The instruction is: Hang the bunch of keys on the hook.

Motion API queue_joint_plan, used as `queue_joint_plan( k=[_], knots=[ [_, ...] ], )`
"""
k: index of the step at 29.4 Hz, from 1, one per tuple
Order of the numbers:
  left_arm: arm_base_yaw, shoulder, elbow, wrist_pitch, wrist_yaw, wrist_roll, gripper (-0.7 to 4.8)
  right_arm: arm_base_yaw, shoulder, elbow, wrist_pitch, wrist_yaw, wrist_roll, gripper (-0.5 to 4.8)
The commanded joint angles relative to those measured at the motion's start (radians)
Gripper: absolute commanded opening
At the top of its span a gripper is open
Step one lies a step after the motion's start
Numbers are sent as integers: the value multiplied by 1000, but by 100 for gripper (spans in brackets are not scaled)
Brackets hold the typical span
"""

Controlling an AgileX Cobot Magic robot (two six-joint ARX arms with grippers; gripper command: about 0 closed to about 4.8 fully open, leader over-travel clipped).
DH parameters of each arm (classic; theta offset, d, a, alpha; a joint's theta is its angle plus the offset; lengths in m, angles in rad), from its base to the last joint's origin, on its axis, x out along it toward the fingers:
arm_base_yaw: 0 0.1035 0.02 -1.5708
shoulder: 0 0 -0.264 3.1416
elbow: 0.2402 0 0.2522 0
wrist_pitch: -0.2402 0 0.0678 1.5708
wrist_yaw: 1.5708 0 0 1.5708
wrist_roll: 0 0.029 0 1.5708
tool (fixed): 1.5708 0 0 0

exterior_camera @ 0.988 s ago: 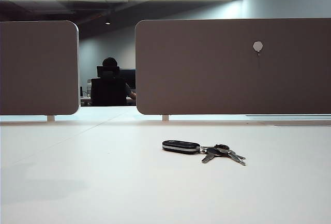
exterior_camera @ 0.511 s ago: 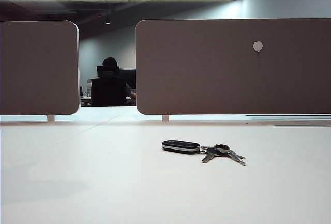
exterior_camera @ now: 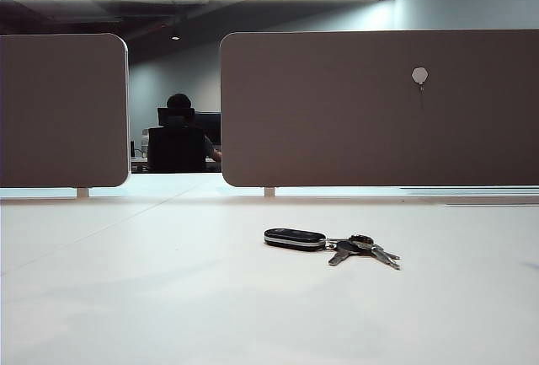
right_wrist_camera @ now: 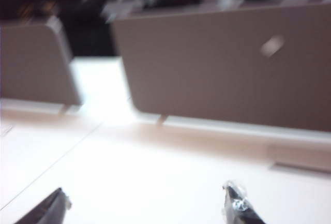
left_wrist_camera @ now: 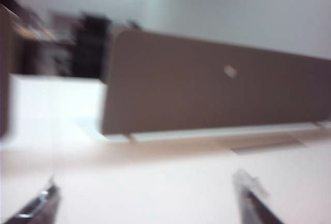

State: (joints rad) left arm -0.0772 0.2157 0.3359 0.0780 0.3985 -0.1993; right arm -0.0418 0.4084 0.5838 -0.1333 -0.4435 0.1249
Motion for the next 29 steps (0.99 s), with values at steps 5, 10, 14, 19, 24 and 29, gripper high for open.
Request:
queue_joint_plan(
  k=[5,10,14,19,24,29],
  knots=[
    [-212,338,138,18,32,-10,479,24,289,9,100,-170,37,400],
    [-364,560,219,23,20,108,479,140,451,9,79,-182,2,399],
    [-426,686,253,3,-15,143,479,273,579,10,78,-90,-43,370],
    [-426,751,257,-37,-47,144,479,407,734,19,79,78,-147,368],
    [-425,761,257,-71,-85,168,479,476,898,39,108,228,-209,368],
    [-425,761,257,-109,-88,192,479,496,1048,78,170,303,-250,368]
  ],
)
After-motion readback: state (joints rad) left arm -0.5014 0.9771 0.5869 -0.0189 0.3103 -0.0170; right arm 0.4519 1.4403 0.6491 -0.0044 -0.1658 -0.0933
